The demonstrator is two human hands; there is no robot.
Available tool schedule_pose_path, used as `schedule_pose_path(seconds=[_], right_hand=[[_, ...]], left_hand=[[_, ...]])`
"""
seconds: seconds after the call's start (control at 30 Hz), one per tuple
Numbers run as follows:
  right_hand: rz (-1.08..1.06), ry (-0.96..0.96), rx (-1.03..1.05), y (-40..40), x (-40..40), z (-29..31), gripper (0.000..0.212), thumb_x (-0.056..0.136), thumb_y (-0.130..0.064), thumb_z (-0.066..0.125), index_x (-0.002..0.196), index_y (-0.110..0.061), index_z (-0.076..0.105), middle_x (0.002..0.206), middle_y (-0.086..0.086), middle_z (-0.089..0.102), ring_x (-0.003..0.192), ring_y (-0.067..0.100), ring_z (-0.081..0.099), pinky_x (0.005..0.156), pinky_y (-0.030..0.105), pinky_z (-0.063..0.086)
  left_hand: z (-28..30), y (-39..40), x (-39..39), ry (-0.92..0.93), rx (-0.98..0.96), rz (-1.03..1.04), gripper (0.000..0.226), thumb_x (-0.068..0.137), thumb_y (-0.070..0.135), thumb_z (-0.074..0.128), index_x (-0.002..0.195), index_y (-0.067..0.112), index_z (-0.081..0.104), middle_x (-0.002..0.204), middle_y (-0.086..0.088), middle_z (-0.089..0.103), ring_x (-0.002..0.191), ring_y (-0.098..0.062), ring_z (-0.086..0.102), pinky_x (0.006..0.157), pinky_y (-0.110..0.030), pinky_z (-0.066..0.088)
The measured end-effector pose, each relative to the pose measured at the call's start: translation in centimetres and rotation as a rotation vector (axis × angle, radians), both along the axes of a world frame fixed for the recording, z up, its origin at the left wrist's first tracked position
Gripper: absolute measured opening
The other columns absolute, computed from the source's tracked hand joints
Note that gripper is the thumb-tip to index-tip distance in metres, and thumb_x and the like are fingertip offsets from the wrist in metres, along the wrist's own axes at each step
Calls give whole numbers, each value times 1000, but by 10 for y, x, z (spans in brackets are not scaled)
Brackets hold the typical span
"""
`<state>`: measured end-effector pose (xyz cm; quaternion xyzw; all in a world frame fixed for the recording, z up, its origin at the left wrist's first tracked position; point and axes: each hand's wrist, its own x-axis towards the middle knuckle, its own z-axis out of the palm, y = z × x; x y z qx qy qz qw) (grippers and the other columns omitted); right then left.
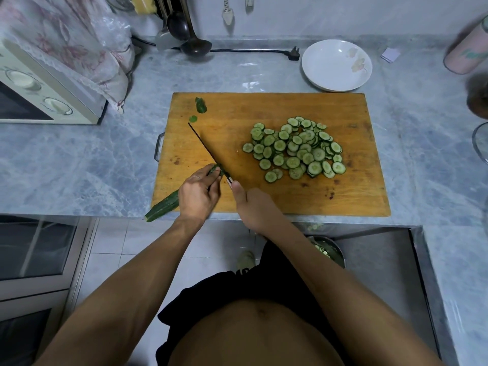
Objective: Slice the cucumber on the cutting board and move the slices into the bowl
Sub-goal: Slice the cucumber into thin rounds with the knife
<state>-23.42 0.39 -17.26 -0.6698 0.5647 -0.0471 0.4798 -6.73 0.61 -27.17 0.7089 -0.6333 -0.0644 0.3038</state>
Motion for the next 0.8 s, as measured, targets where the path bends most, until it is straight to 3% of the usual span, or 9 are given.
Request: schedule_pose_path(seconds=[0.07, 0.17, 0.3, 0.43, 0.67, 0.8], right_hand=[[-2, -7, -31, 5, 4, -5, 66, 106, -48, 14, 69, -8, 53, 84, 18, 64, 91, 35, 62, 71, 30, 34], [28, 14, -62, 6, 3, -7, 64, 107, -44, 14, 78, -5, 56, 94, 21, 67, 94, 35, 62, 71, 30, 33], [47, 43, -56, -5, -9, -3, 67, 106, -48, 14, 63, -11, 50, 65, 6, 54, 73, 28, 56, 67, 29, 34], [-28, 26, -70, -17, -33, 0, 69, 104, -53, 17, 62, -11, 51, 58, 6, 54, 54, 19, 52, 54, 29, 39], [-25, 6, -98, -23, -45, 7, 67, 103, -55, 19, 60, -12, 46, 57, 6, 51, 54, 19, 51, 52, 28, 37], [71, 9, -53, -7, -33, 12, 67, 104, -52, 17, 58, -12, 44, 58, 6, 50, 55, 18, 49, 54, 31, 34]], left_hand=[[1, -1, 2, 1, 4, -1, 22, 84, 15, 63, 100, 10, 78, 116, -13, 70, 95, -29, 71, 77, -39, 59], [0, 0, 3, -4, 10, -3, 23, 86, 17, 63, 102, 11, 78, 117, -11, 70, 97, -28, 70, 78, -38, 59], [2, 0, 2, 24, -3, -2, 23, 87, 17, 66, 107, 14, 77, 118, -8, 70, 99, -25, 70, 80, -35, 58], [5, 0, 3, 37, -2, 11, 24, 85, 18, 68, 108, 16, 76, 118, -7, 70, 98, -26, 70, 77, -35, 59], [4, 2, 5, 90, -22, -14, 22, 83, 9, 73, 105, 11, 77, 116, -8, 71, 94, -25, 71, 84, -27, 54], [6, 1, 6, 78, -1, -33, 23, 87, 14, 68, 108, 10, 76, 119, -9, 69, 97, -26, 70, 84, -33, 57]])
